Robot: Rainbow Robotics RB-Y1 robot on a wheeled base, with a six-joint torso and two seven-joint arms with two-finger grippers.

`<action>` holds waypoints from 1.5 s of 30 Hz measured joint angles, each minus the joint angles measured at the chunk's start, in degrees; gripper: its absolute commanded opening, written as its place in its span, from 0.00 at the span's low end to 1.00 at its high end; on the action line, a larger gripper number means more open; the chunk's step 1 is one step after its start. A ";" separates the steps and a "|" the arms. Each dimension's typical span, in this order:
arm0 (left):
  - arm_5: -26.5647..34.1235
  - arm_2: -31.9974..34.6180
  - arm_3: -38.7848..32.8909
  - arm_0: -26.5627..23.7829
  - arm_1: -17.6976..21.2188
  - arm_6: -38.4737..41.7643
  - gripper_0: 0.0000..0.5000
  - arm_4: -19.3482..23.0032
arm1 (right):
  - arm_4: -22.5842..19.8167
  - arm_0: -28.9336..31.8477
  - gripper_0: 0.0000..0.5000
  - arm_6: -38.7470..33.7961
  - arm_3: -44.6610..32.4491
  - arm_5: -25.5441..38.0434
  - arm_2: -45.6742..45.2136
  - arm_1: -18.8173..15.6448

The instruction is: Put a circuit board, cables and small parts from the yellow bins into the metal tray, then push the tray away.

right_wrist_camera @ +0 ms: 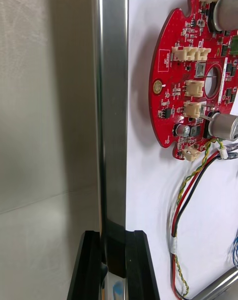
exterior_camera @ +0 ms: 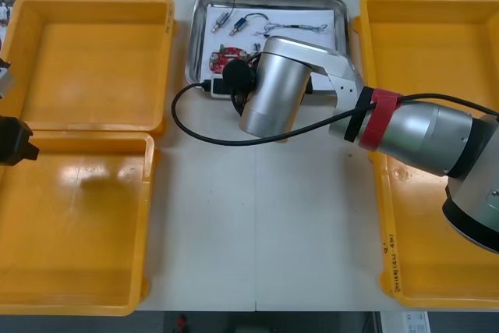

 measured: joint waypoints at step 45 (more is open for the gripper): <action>0.00 0.00 -0.01 0.00 0.00 0.00 1.00 0.00 | -6.85 -1.19 1.00 3.42 1.78 -1.92 -6.66 0.32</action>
